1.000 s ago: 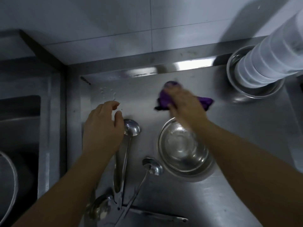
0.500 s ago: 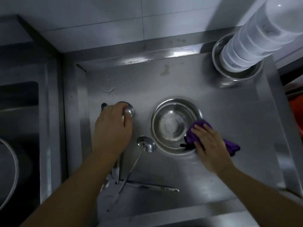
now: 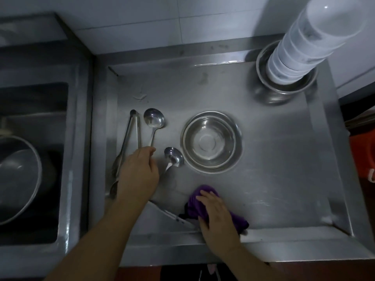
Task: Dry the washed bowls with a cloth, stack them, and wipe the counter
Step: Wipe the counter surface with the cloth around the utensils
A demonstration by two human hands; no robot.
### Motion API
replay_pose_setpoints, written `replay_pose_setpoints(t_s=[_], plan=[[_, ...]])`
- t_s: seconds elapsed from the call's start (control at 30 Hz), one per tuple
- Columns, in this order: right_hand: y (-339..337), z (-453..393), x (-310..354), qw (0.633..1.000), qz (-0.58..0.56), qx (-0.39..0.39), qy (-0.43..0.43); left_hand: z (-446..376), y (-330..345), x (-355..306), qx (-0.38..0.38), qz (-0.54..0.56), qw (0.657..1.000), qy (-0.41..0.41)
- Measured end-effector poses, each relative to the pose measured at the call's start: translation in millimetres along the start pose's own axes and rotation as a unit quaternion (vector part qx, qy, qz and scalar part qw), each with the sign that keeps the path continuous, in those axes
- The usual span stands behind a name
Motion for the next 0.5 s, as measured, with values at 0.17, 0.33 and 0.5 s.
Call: replay_pose_setpoints(t_s=[0.17,0.33,0.5], plan=[[-25.1,-3.1,-1.5,0.992,0.122,-0.009,-0.039,57.2,-1.6,35.4,0.033,-0.011,0.995,-0.098],[-36.4,1.9,4.1,0.981,0.195,-0.013,0.02,114.3,8.6,67.8,0.104,-0.015,0.978,-0.18],[-24.7,-11.5,55.1,0.986,0.164,-0.035,-0.005,112.3,17.4,78.8,0.137,-0.023,0.976,-0.166]])
Point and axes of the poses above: each hand's wrist, its own z-axis away from the middle knuckle, its own y-axis out of the palm, x = y × z, the point moved 2 cm from there along -z, towards the middle knuckle, and after that the axes turned 4 degrees about y, right-handed, at the moved point
